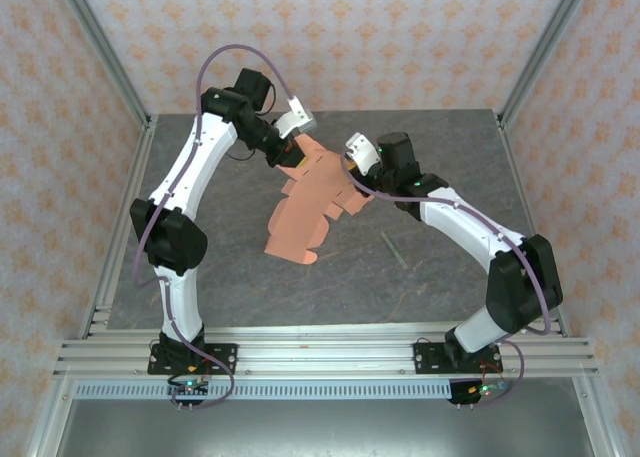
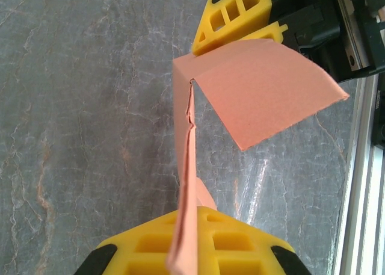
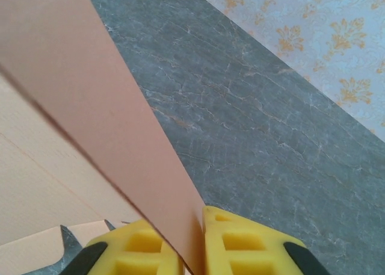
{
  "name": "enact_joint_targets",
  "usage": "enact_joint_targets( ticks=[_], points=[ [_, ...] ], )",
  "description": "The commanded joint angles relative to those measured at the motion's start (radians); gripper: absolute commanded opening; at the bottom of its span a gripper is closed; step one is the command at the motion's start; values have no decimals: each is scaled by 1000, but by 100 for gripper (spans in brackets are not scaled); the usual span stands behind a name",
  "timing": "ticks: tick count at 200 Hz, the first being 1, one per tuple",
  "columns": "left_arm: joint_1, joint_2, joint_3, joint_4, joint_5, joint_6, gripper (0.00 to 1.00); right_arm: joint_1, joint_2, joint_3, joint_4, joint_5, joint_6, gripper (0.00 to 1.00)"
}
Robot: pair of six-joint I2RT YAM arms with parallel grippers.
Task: Fold the paper box
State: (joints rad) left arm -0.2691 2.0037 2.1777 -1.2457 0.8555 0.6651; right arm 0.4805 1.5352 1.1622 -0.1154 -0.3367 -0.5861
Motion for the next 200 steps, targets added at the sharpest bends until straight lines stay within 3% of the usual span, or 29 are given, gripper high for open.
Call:
enact_joint_targets(
  ticks=[1,56,87,112,141,159,200],
  points=[
    [10,-23,12,-6,15,-42,0,-4,-19,-11,48,21,16,9],
    [21,-3,34,29,48,-161,0,109,-45,-63,140,374,46,3],
    [42,13,43,31,59,-193,0,141,-72,-98,159,456,50,5],
    [44,4,40,-14,85,-117,0,122,-97,-132,163,381,-3,11],
    [44,-14,19,-71,88,-7,0,10,-141,-97,62,56,-14,21],
    [47,-9,28,-113,95,38,0,-34,-146,-55,-1,-81,-32,26],
    [59,22,78,-169,133,63,0,-66,-88,66,-163,-218,-74,29]
  ],
)
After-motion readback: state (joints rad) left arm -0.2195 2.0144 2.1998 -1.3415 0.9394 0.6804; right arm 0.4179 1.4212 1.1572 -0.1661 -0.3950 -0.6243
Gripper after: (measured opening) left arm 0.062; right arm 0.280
